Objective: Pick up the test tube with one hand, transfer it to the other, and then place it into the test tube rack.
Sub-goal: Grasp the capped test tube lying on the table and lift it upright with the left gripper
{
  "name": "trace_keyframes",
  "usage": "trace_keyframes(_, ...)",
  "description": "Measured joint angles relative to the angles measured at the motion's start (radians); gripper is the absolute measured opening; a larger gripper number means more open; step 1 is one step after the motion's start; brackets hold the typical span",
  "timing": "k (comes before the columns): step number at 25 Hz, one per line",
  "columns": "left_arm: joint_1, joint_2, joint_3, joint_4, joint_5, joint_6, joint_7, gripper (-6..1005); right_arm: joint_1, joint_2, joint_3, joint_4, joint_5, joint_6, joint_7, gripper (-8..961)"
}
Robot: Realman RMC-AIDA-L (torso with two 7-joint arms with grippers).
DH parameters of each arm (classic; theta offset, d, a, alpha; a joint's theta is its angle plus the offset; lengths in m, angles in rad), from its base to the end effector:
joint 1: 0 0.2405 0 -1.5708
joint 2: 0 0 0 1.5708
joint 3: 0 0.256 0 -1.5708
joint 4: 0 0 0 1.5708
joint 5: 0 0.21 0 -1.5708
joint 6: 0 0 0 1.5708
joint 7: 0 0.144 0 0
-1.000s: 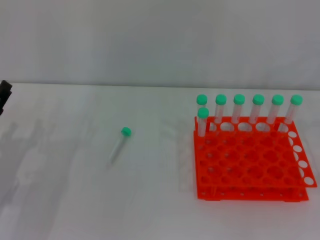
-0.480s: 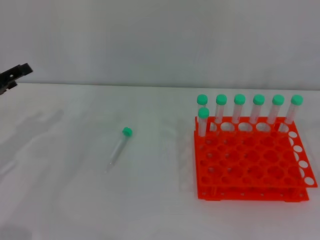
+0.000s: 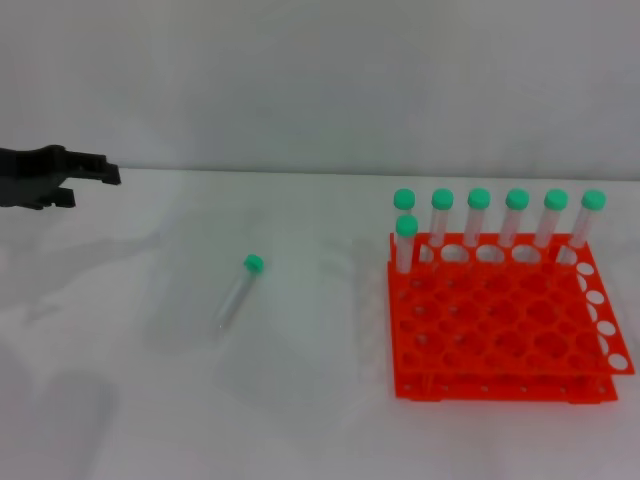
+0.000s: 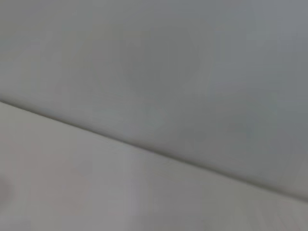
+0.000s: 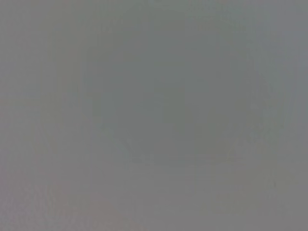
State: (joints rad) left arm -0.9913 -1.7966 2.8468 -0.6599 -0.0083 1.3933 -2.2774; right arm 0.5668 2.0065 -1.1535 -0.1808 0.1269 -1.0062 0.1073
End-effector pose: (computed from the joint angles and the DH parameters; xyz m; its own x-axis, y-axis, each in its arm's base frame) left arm -0.2930 0.4326 0.1526 0.1756 0.8004 0.5731 0.9731 -0.0530 -0.2241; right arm 0.3445 0.3964 0.0978 0.7313 0.1644 -0.6619 -0.6815 0.2137 -0.6999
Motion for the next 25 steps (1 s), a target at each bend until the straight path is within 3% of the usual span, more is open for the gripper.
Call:
trace_keyframes(7, -0.131, -0.002, -0.001, 0.024, 0.233, -0.01, -0.06, 843, 0.011, 0.005, 0.0, 0.0, 0.0, 0.003, 0.0, 842)
trace_keyframes(14, -0.2, -0.008, -0.001, 0.141, 0.4, -0.069, -0.127, 842, 0.022, 0.007, -0.013, 0.002, 0.002, 0.013, 0.0, 842)
trace_keyframes(19, -0.223, -0.015, -0.001, 0.226, 0.446, -0.109, -0.155, 842, 0.033, 0.007, -0.027, 0.009, 0.004, 0.03, 0.007, 842)
trace_keyframes(20, -0.245, -0.033, -0.001, 0.239, 0.486, -0.118, -0.17, 842, 0.034, 0.007, -0.027, 0.009, 0.003, 0.033, 0.012, 842)
trace_keyframes(25, -0.276, -0.065, -0.001, 0.253, 0.585, -0.143, -0.221, 842, 0.044, 0.006, -0.031, 0.009, 0.001, 0.035, 0.026, 842)
